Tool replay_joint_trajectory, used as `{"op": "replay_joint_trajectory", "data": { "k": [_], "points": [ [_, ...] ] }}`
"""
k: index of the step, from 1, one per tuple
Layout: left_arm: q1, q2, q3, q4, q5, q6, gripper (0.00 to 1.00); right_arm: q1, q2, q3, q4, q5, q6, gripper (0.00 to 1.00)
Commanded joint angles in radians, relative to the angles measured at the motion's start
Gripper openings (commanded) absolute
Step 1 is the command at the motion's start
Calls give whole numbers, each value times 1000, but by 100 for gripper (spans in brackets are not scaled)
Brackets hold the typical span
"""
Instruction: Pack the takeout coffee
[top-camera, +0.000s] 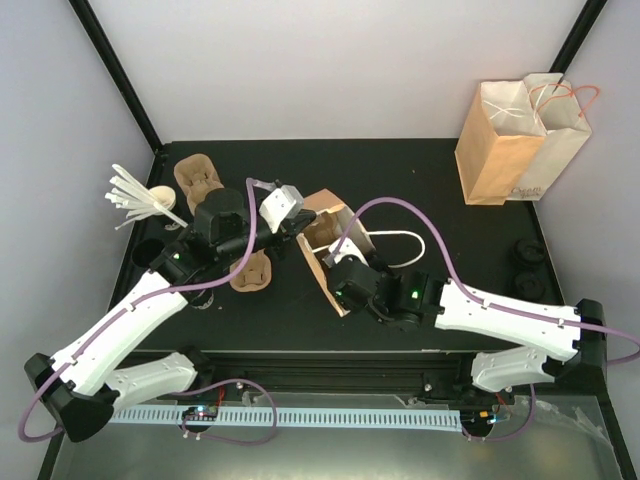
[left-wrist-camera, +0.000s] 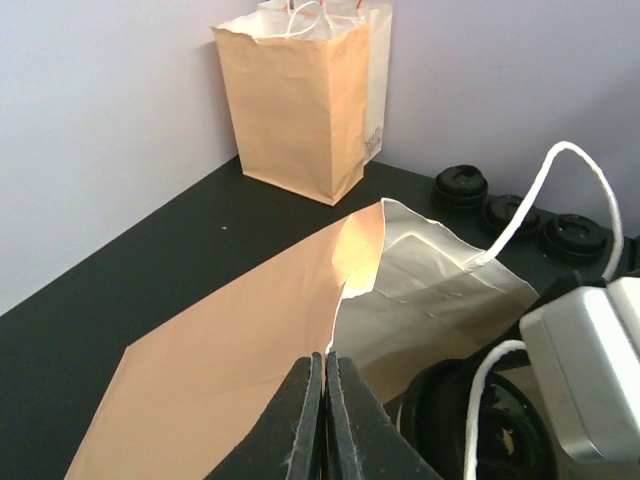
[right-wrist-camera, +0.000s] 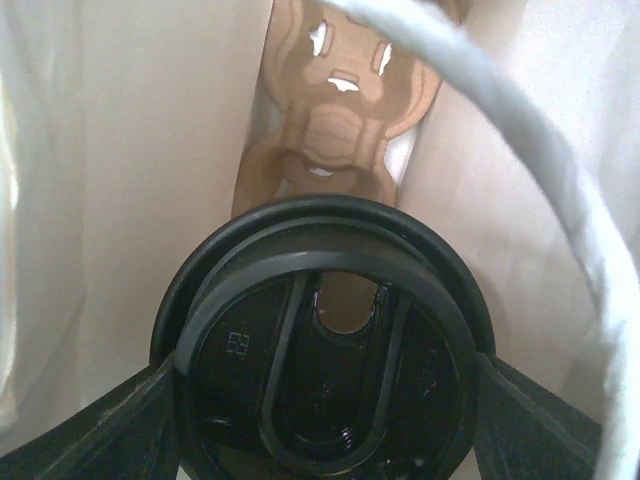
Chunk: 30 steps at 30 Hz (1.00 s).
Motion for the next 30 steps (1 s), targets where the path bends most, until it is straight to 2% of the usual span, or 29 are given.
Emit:
{"op": "replay_joint_trajectory", "data": {
  "k": [1,8,15,23,30],
  "points": [
    [-16,-35,-32,55,41,50,5,15,-39,-71,224,103,5,55],
    [-21,-63,-70,76,54,65,5,30,18,-88,312,155,-13,55],
    [-20,-57,-64,88,44,69,5,100,114,-60,368,233,-36,55],
    [-21,-72,-61,89,90,52,5,114,185,-60,328,364,78,54],
    [-30,-99,-79,86,127,33,5,114,216,-77,306,372,138,54]
  ]
}}
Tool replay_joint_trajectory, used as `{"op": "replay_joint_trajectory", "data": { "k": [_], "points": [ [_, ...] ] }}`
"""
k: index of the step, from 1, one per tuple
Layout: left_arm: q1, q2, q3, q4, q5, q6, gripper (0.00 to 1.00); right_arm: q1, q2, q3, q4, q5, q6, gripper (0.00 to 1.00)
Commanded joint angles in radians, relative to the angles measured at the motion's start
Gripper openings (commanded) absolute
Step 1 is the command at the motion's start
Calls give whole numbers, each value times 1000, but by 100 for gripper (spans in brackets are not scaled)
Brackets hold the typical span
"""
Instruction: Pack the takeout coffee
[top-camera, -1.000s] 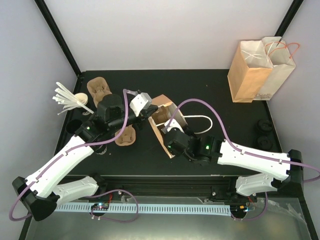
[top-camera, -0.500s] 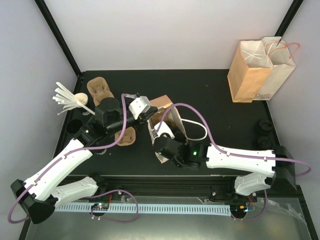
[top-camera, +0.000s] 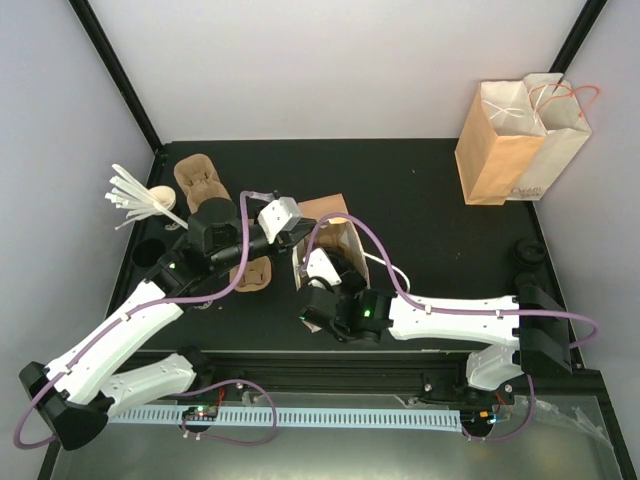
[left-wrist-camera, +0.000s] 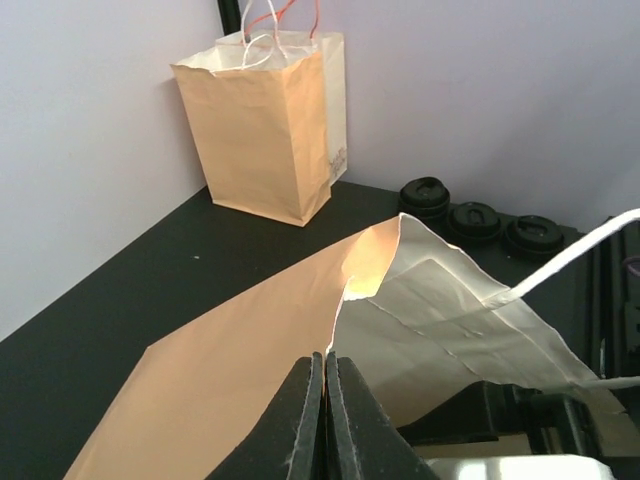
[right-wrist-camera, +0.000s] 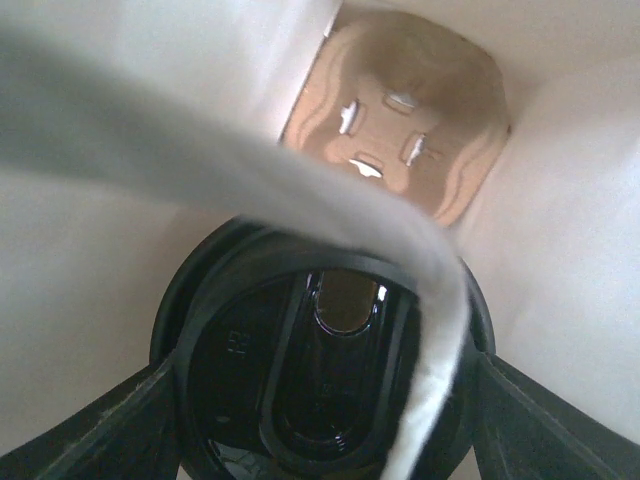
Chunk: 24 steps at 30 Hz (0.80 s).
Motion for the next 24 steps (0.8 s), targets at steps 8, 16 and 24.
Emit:
{"op": "replay_joint_trajectory", "data": {
  "k": [8,16,24],
  "points": [
    [-21,-48,-14,6,78,-33,5,-4,16,-39,60,62,59,54],
    [-22,-62,-23,-13,86,-34,5,-15,5,-91,164,44,37,54],
    [-24,-60,-27,-4,101,-67,5,-45,-9,-147,272,46,-25,54]
  ]
}}
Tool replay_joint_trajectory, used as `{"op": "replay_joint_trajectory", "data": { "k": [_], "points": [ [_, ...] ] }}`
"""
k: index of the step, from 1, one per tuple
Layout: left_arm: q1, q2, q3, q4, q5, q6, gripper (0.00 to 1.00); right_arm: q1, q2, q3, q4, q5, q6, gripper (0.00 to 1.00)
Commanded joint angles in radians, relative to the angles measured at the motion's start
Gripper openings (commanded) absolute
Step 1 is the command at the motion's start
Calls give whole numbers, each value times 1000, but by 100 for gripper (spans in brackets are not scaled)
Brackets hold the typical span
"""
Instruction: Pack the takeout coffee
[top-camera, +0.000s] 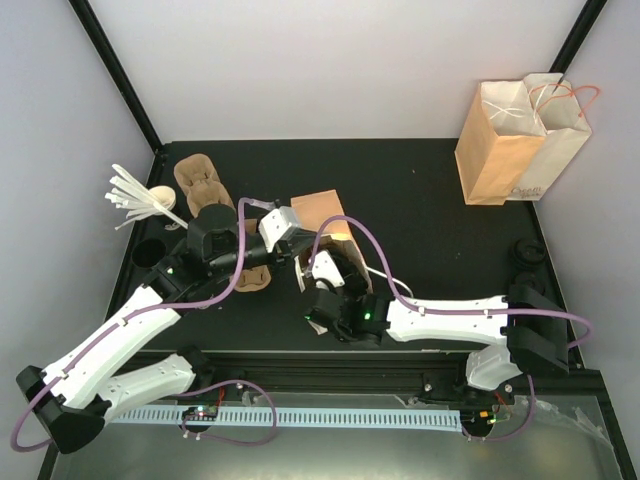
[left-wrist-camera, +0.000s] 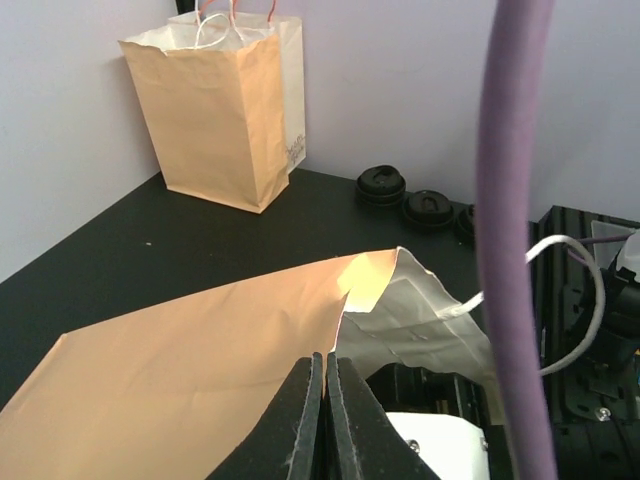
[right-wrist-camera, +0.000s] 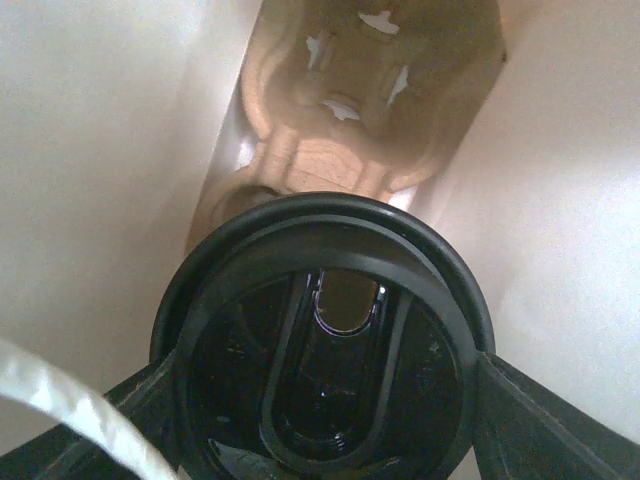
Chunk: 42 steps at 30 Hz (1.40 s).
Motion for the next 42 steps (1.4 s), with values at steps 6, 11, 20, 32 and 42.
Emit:
{"op": "replay_joint_trajectory", "data": {
  "k": [6,11,20,32,42],
  "points": [
    [-7,2,29,12,-14,-48,3,-19,-110,-76,130,3,-41,54],
    [-6,-9,22,22,-32,-42,2,-23,-250,-174,166,-43,-3,55],
    [-5,-28,13,36,8,-59,2,-24,-236,-149,115,-43,40,54],
    [-5,-11,-4,57,62,-80,2,43,-27,-1,31,113,67,52],
    [-5,-8,-2,27,110,-76,2,-26,-13,-14,45,33,152,50]
  ]
}}
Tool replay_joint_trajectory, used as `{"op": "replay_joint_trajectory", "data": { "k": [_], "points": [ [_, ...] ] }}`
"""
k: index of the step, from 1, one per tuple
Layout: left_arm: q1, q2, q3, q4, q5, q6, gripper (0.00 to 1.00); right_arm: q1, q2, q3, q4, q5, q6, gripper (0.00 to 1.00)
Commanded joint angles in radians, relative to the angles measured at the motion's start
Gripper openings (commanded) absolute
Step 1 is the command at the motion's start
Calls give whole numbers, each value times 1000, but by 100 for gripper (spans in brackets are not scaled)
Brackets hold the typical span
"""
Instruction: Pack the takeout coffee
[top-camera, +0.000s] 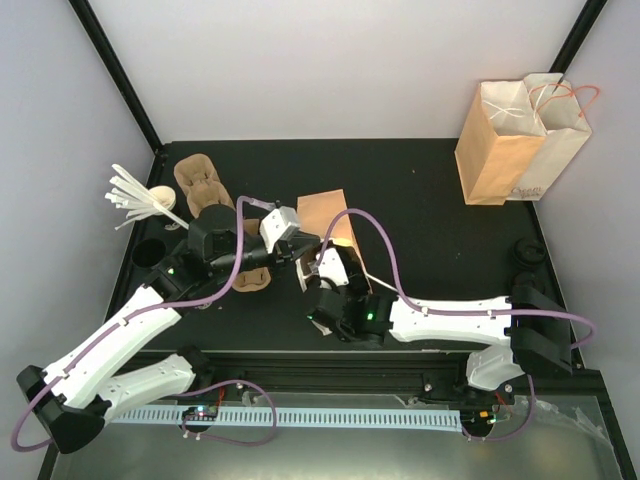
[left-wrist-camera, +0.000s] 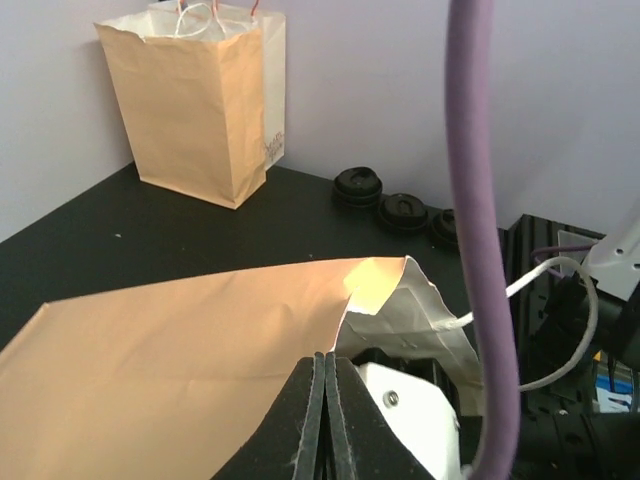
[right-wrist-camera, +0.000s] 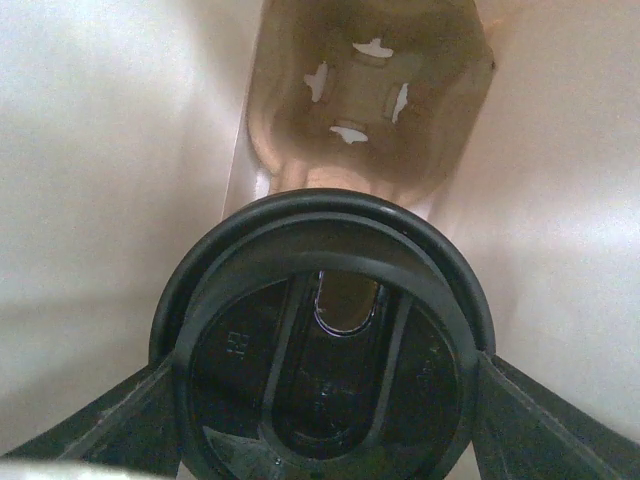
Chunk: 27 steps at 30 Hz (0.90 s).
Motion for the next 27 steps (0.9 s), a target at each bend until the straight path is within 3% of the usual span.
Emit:
{"op": "replay_joint_trajectory", "data": {
  "k": [1,16,27],
  "points": [
    [-4,-5,3,20,70,-4,2,-32,5,8,22,2,42,50],
    [-4,5,-14,27,6,-53,3,-78,2,47,-20,-169,259,48],
    [-5,-4,4,73,17,-95,2,-77,53,27,-18,-36,227,46]
  ]
}}
